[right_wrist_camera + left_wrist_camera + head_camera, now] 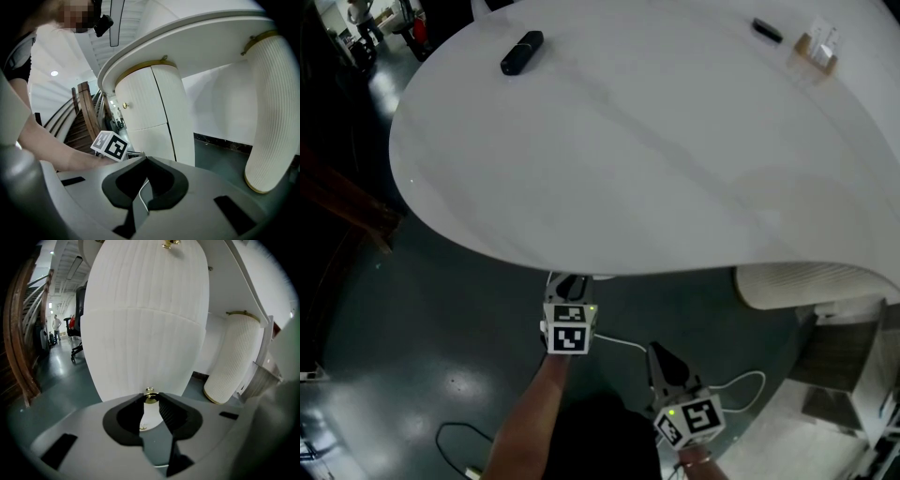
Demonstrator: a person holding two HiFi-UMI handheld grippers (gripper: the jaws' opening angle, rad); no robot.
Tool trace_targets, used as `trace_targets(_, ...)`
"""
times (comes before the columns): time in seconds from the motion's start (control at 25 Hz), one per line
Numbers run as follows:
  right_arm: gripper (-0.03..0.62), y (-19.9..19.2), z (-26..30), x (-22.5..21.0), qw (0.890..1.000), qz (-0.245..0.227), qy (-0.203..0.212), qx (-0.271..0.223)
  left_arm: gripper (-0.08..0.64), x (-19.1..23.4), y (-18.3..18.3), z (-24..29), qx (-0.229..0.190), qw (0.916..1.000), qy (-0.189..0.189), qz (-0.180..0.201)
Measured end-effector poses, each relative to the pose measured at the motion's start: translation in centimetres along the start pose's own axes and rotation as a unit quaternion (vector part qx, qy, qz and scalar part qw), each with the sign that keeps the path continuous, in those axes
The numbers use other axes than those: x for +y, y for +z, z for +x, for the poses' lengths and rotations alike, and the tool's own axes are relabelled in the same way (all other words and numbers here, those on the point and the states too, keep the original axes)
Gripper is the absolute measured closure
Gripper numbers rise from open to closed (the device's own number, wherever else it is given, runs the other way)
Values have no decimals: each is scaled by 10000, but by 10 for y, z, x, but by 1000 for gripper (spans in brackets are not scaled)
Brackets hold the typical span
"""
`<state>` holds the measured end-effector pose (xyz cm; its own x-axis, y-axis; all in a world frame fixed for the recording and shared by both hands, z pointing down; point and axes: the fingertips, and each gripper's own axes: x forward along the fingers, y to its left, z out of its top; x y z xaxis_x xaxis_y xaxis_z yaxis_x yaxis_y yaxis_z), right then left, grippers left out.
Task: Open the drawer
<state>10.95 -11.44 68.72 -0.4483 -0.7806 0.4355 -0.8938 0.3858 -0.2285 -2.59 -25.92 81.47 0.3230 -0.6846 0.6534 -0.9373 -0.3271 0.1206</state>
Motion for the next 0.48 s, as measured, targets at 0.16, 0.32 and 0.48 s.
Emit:
trace_targets(0.16,589,-3,-9,3,10000,-14,-20,58,460,-1,-4,-3,89,10000,33,-25)
trace_targets(0.32,589,-4,-18,7,10000,-20,-25,71,460,-3,-14,-13,171,9998,21,-40)
trace_targets(0.48,589,-6,-30,14,9998,10,-35,182,460,-6,-26,-25,254,9997,-2,-37)
